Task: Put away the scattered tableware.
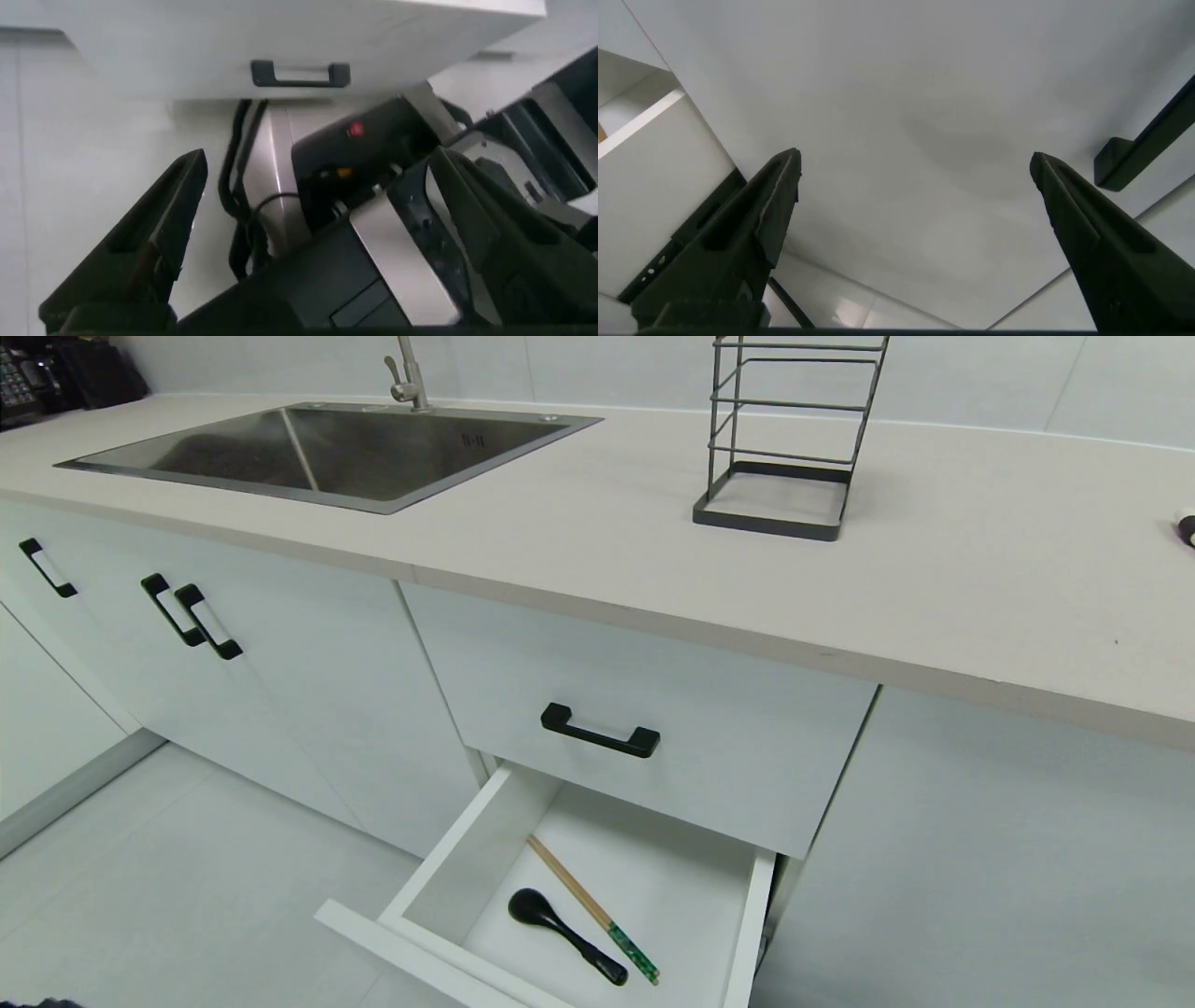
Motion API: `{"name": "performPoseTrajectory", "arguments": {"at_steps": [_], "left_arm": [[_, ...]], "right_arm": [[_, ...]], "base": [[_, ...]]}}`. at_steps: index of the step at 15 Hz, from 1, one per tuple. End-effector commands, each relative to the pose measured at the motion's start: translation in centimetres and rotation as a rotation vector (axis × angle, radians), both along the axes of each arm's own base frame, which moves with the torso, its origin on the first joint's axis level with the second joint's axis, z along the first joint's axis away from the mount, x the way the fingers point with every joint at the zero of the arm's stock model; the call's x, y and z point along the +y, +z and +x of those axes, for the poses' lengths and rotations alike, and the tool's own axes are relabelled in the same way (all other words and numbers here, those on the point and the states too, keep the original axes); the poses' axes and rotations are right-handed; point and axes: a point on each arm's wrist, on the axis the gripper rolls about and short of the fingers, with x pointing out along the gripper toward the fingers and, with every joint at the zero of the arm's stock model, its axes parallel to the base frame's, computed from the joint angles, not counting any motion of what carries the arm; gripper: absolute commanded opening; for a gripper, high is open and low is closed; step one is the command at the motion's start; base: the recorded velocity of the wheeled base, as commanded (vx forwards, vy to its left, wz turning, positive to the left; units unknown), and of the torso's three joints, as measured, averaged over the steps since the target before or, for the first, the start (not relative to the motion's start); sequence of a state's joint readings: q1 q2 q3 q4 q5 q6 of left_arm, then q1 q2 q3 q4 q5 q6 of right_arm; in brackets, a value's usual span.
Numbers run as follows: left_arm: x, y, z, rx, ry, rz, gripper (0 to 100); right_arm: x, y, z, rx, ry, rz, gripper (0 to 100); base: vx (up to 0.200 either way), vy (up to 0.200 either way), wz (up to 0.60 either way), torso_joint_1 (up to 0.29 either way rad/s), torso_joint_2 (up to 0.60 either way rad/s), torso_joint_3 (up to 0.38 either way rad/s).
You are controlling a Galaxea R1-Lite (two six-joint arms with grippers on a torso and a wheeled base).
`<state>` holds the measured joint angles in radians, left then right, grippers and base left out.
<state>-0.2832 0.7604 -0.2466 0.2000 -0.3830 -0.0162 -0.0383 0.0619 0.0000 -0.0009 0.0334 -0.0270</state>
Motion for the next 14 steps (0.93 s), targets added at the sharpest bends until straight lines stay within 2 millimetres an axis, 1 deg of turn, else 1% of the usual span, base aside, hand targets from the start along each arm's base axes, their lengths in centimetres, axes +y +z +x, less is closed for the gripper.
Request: {"name": "performPoseTrajectory", "arguments": {"at_steps": [1, 2, 4, 6, 8, 14], "left_arm": [[-1.5, -1.5, 3.0, 0.147, -0.093, 0.08, 100], [-1.6, -1.8, 3.4, 0.156, -0.102, 0.108, 100], [-2.0, -2.0, 4.6, 0.168, -0.122, 0.189, 100], [-2.8, -2.1, 6.7, 0.2, -0.147, 0.233, 100], [-3.8, -1.8, 7.9, 0.191, -0.167, 0.259, 100], [-5.1, -1.7, 10.5, 0.19, -0.097, 0.367, 100]], "right_arm": [[0.0, 0.0, 0.0, 0.006, 0.0, 0.0, 100], [0.0, 0.0, 0.0, 0.006, 0.0, 0.0, 100], [0.0, 0.0, 0.0, 0.006, 0.0, 0.0, 100], [0.0, 0.0, 0.0, 0.006, 0.0, 0.0, 100], [0.0, 0.0, 0.0, 0.006, 0.0, 0.0, 100], [0.0, 0.0, 0.0, 0.006, 0.0, 0.0, 100]], "base": [[0.0, 0.0, 0.0, 0.0, 0.0, 0.0], [0.0, 0.0, 0.0, 0.0, 0.0, 0.0], [0.0, 0.0, 0.0, 0.0, 0.0, 0.0], [0.0, 0.0, 0.0, 0.0, 0.0, 0.0], [0.0, 0.0, 0.0, 0.0, 0.0, 0.0], [0.0, 0.0, 0.0, 0.0, 0.0, 0.0]]}}
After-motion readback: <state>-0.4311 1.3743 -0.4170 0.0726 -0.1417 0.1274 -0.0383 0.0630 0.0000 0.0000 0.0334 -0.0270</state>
